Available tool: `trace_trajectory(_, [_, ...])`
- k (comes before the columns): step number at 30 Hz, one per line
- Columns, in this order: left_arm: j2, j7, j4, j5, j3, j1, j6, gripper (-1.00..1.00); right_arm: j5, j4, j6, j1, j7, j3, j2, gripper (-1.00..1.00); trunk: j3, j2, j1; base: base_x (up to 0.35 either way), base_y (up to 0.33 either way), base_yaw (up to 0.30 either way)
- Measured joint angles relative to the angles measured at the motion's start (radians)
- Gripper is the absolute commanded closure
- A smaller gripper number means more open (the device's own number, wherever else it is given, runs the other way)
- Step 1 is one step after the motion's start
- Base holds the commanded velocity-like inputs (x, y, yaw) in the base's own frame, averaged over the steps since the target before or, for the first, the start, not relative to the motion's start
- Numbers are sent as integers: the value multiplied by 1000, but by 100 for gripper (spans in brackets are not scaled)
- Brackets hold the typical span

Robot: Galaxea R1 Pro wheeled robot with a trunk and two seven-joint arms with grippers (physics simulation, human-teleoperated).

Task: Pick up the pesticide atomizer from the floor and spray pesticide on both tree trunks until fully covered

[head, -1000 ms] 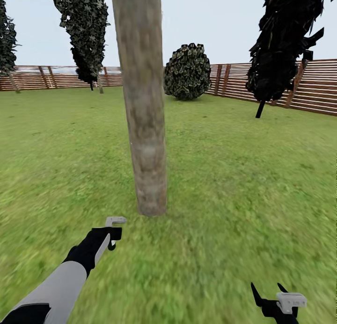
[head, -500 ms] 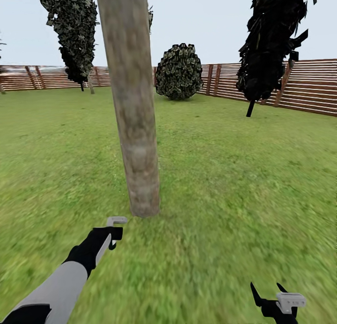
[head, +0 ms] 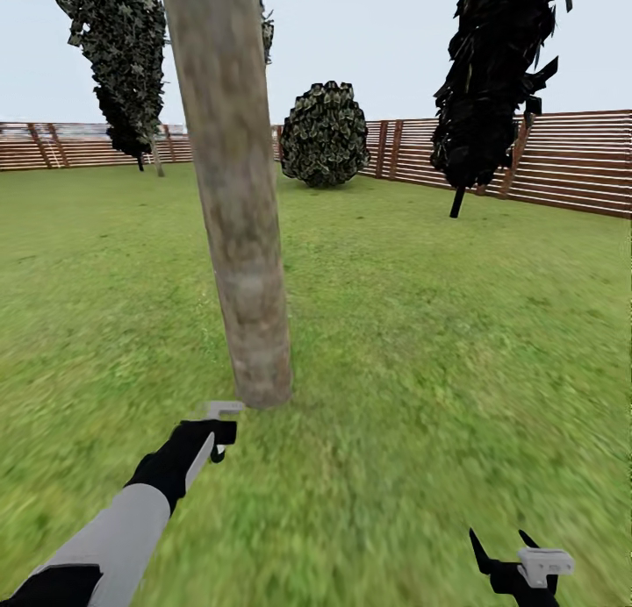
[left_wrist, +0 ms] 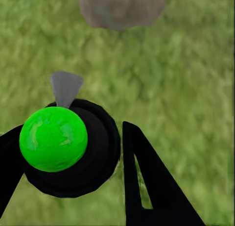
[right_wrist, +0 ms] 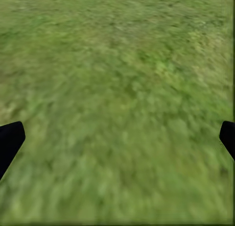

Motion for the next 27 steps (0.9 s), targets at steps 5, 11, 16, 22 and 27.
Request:
trace_trajectory(5, [-66,-1,-9,1,-2,-11,1,100,0,0,0,0,0,0,0,-100,0,0,0,0,0,-9])
trace_trajectory(11, [-77,0,-31,-8,0,-49,50,100,0,1,0,0,0,0,0,-100,0,0,0,0,0,0])
trace_trajectory(16, [4,1,-38,-11,4,-81,76,100,0,1,0,0,0,0,0,-100,0,0,0,0,0,0])
trace_trajectory(22, [-6,0,-50,3,-1,-82,80,100,0,2,0,0,0,0,0,-100,0,0,0,0,0,0])
trace_trajectory(27, [-65,2,-58,-5,-2,-79,91,100,0,2,0,0,0,0,0,-100,0,0,0,5,0,0])
